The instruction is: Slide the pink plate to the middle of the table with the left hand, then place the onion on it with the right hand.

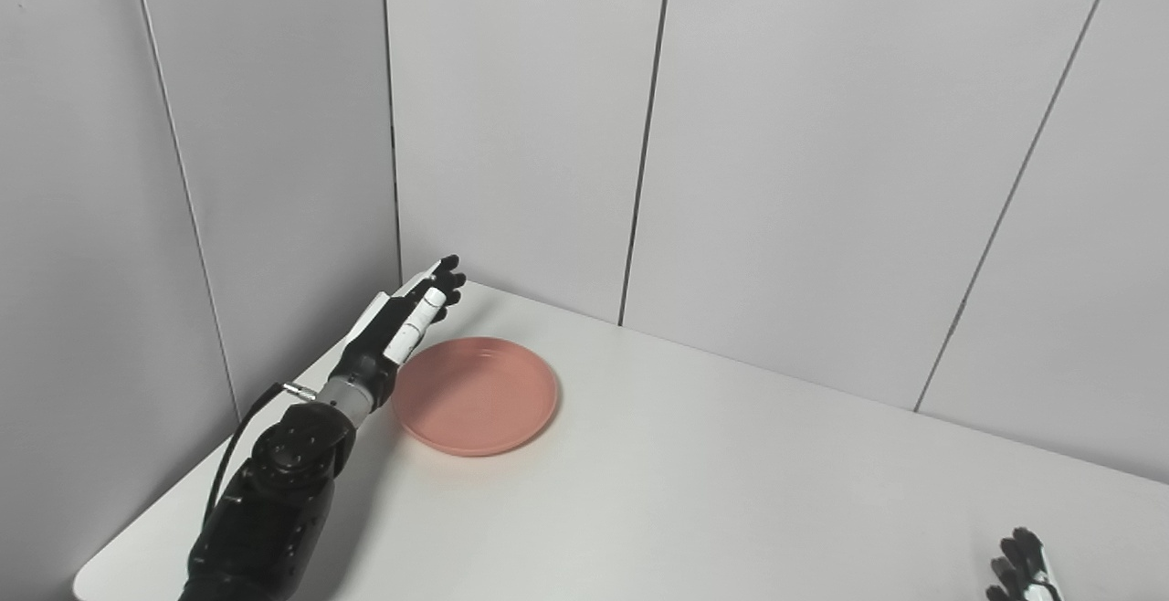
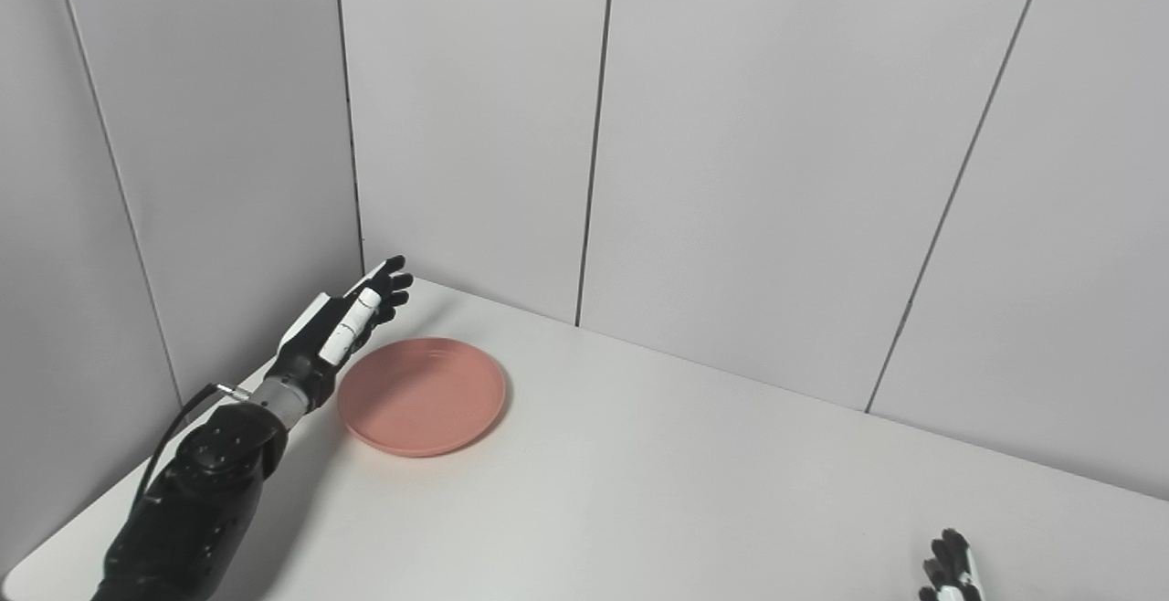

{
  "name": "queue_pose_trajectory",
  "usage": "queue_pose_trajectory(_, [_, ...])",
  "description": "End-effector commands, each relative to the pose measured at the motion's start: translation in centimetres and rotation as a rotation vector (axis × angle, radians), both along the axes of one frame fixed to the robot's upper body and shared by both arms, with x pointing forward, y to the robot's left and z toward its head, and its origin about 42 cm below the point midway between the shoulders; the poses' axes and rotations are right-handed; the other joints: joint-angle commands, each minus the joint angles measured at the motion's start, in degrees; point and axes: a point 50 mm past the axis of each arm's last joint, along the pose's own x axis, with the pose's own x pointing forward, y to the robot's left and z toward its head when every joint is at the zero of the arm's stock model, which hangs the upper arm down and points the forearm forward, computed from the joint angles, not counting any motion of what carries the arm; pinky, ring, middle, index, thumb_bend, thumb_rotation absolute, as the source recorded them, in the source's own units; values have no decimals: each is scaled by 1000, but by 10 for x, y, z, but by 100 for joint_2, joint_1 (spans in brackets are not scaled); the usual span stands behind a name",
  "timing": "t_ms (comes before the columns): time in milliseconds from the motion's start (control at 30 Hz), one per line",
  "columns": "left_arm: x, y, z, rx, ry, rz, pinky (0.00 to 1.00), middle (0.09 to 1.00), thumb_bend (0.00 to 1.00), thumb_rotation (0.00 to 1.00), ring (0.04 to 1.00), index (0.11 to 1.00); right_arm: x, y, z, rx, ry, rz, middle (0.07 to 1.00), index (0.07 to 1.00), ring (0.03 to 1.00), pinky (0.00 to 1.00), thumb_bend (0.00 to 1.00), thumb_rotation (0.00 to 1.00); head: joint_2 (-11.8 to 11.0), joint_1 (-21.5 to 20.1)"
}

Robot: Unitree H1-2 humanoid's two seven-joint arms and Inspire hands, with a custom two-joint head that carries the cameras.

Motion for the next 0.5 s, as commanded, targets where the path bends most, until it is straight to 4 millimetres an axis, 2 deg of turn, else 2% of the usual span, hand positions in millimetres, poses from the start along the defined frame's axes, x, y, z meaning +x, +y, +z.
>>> queue_pose_trajectory(0, [15, 11, 35, 37, -101, 3, 982, 942, 834, 1000, 949, 942, 4, 1, 11, 21, -42, 5, 1000, 1000, 1000, 1000, 456, 1000, 6, -1])
queue_pose_trajectory(467, [34, 33, 24, 28, -62, 33, 999, 934, 835, 1000, 947, 928, 2, 4, 12, 19, -40, 0, 1000, 1000, 1000, 1000, 455, 1000, -7, -37])
